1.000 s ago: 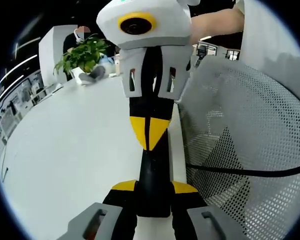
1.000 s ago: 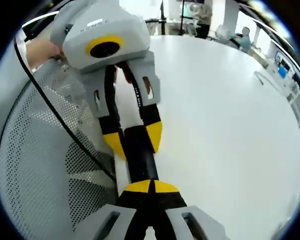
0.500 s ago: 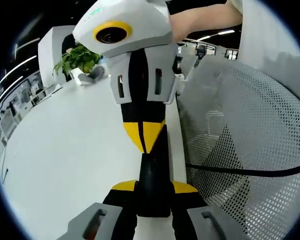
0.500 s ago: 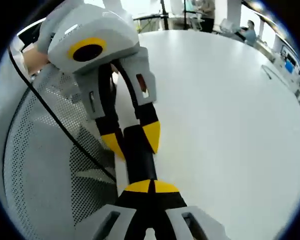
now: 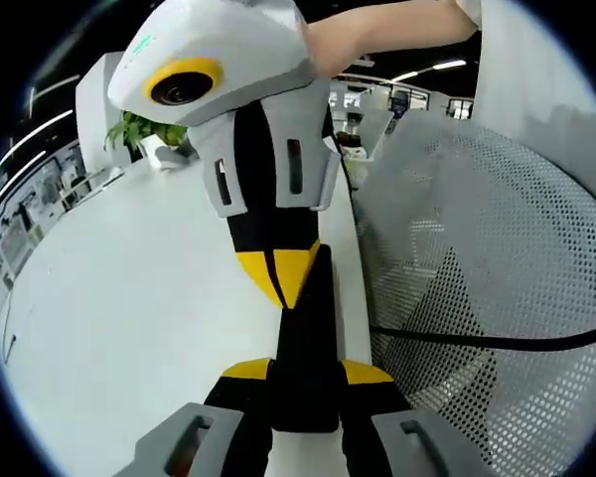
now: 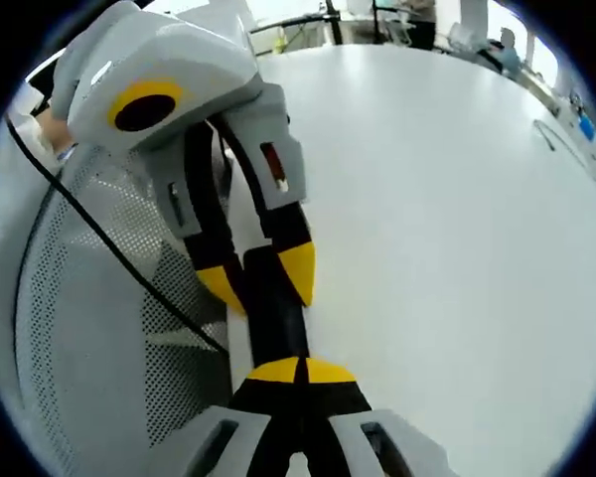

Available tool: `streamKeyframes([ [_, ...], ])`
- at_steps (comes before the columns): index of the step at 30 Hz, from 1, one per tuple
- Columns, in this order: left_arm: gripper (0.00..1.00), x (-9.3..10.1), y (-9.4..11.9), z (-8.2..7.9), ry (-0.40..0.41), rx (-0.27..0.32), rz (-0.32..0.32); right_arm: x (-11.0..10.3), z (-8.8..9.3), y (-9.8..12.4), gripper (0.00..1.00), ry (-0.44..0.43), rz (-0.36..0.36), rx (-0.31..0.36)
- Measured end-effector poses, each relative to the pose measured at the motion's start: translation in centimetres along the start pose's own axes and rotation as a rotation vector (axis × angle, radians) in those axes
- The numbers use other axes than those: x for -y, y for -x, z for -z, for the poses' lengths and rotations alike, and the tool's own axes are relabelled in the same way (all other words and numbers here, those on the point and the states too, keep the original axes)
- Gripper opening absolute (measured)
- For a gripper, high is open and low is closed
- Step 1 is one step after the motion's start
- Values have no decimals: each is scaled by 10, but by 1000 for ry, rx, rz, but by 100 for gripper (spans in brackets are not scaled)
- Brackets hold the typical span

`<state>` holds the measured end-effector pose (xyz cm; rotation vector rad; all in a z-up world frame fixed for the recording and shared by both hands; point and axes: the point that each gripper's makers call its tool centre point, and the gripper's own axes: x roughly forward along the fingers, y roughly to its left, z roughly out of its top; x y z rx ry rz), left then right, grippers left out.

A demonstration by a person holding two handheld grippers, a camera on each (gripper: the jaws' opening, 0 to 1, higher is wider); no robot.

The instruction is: Press the specified remote control buttons in sequence, fully releasing each button before pressing the next.

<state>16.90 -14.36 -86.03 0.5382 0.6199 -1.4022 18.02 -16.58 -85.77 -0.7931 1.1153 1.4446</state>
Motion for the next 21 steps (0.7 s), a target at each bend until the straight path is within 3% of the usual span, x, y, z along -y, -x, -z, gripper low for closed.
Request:
streamKeyframes([
  [1, 24, 0, 0, 0, 1, 1, 0, -1, 0, 1, 0, 16, 0, 4],
  [3, 24, 0, 0, 0, 1, 2, 1, 15, -6, 5, 0, 47, 107, 38],
  [5, 24, 0, 0, 0, 2, 2, 0, 14, -9, 9, 0, 30, 112, 54],
  [8, 24, 0, 0, 0, 1, 2, 1, -1, -25, 15, 0, -3, 59, 148],
  [13, 24, 1, 0, 0, 1, 2, 2, -14, -12, 3, 0, 74, 61, 71],
  [16, 24, 1, 0, 0, 2, 2, 1, -21, -13, -3, 0, 76, 47, 73],
  [21, 24, 1, 0, 0, 1, 3, 1, -18, -12, -3, 0, 153, 84, 37],
])
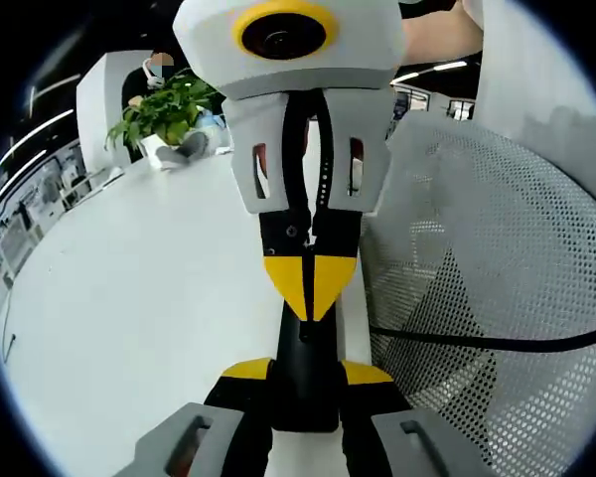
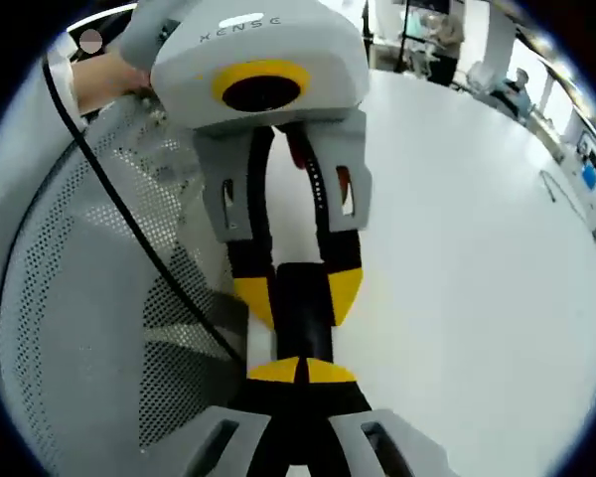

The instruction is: Press the specified remote control buttons in sequence, fully releasing each button before pressing the next.

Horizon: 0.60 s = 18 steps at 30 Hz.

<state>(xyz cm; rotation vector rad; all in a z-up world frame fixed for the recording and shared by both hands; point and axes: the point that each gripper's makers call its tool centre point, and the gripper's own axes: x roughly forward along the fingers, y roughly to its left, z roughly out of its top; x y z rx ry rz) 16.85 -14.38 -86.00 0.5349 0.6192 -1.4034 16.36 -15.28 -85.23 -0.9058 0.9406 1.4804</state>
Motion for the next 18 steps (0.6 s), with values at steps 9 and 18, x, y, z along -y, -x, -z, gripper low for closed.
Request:
streamKeyframes([
  [9, 24, 0, 0, 0, 1, 0, 0, 2, 1, -1, 0, -4, 16, -2],
  [18, 24, 0, 0, 0, 1, 1, 0, 3, 2, -1, 0, -22, 44, 14],
])
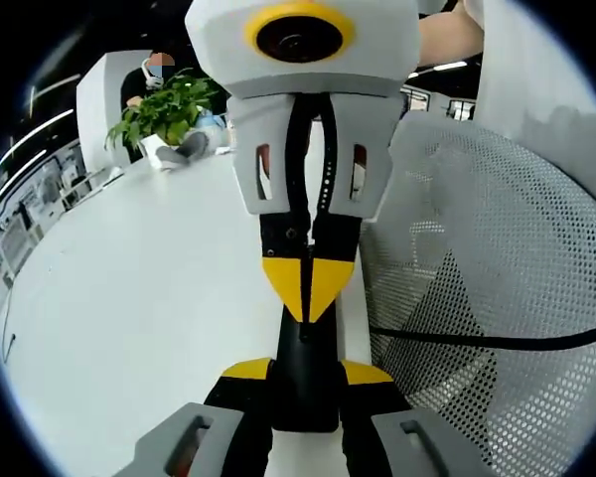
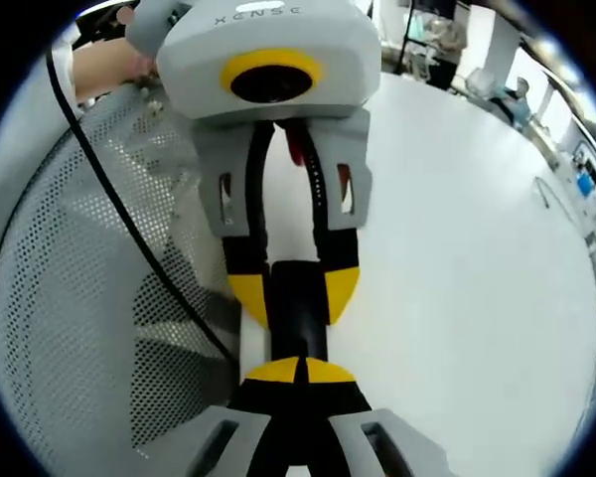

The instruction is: Press the specified remote control buttons in sequence, fully releasing each button before pressing the next.

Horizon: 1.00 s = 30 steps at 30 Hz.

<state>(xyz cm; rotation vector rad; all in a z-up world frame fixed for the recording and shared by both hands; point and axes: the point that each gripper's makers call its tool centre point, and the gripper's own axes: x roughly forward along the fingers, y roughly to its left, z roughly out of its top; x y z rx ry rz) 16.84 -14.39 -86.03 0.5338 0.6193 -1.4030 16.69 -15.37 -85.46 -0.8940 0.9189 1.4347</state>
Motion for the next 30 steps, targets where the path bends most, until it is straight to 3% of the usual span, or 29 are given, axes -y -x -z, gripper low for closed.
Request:
streamKeyframes([
  [7, 24, 0, 0, 0, 0, 0, 0, -2, 0, 3, 0, -23, -9, 18],
  [12, 24, 0, 0, 0, -1, 0, 0, -1, -9, 7, 0, -52, 2, 68],
  [18, 24, 0, 0, 0, 0, 0, 0, -4, -6, -3, 0, -28, -3, 28],
  [30, 24, 0, 0, 0, 0, -1, 0, 1, -5, -3, 0, 7, 38, 14],
])
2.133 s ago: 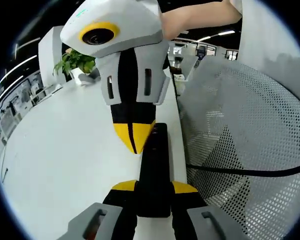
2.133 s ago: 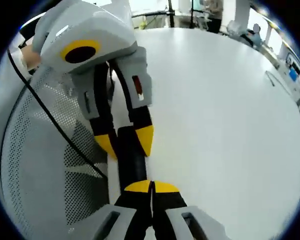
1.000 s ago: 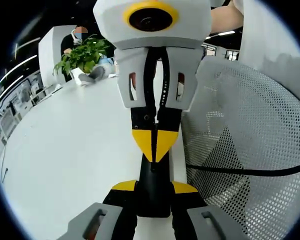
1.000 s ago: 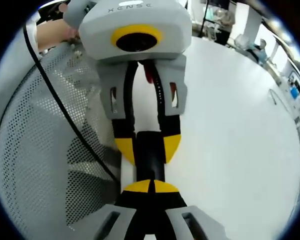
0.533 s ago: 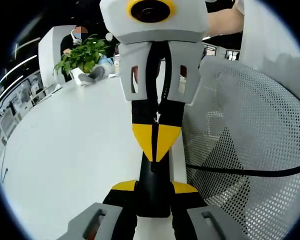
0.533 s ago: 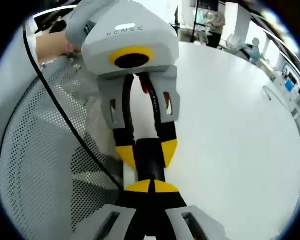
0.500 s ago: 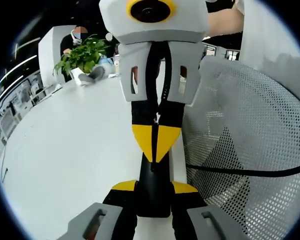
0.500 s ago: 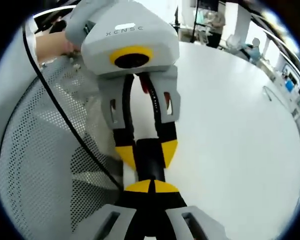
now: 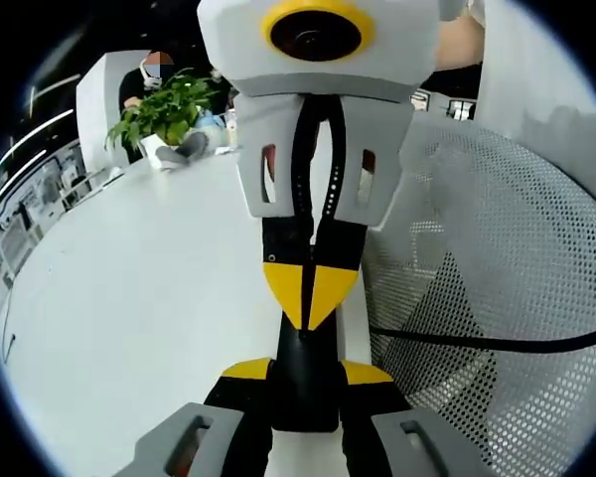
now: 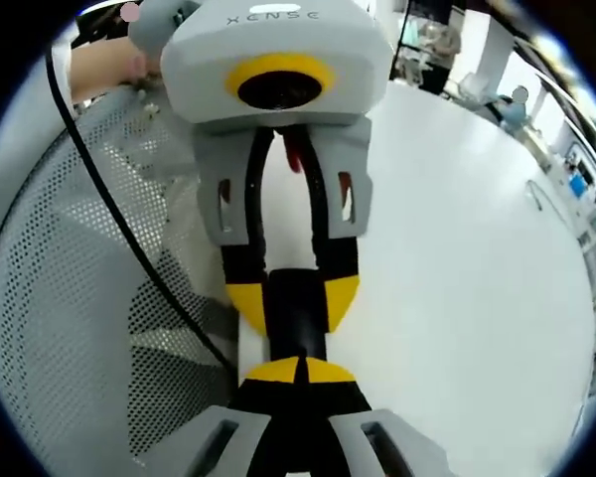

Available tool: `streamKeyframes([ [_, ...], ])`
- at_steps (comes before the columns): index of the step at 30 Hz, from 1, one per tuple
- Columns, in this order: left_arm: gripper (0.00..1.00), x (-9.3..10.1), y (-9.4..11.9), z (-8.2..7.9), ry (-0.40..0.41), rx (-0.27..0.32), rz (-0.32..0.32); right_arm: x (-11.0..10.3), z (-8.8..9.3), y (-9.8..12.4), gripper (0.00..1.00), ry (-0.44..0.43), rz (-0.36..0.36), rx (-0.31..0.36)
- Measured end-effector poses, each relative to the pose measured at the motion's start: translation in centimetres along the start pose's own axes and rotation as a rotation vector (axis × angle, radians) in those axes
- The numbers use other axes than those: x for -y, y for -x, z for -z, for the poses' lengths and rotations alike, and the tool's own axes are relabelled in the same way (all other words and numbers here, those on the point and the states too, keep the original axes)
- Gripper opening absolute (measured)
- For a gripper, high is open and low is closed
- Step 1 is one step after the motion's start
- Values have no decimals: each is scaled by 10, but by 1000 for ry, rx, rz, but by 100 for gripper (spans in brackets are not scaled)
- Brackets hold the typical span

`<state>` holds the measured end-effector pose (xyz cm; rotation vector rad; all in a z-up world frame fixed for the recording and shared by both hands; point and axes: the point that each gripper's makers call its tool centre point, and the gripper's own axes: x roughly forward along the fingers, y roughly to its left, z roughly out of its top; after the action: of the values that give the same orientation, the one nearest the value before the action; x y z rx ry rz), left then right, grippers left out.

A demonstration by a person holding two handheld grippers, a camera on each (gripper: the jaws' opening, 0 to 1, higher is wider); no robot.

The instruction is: Press the specified remote control buttons in sequence, fully releasing each button before pressing the next.

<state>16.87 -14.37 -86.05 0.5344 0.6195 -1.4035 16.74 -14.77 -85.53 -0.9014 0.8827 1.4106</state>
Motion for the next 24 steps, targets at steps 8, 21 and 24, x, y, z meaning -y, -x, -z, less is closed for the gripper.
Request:
streamKeyframes([
  [8, 24, 0, 0, 0, -4, -2, 2, -2, 0, 0, 0, -3, 48, 22],
  [21, 24, 0, 0, -1, -6, -6, 0, 1, -2, 0, 0, -21, 111, 71],
  [24, 24, 0, 0, 0, 1, 1, -3, 1, -3, 2, 0, -67, 107, 103],
])
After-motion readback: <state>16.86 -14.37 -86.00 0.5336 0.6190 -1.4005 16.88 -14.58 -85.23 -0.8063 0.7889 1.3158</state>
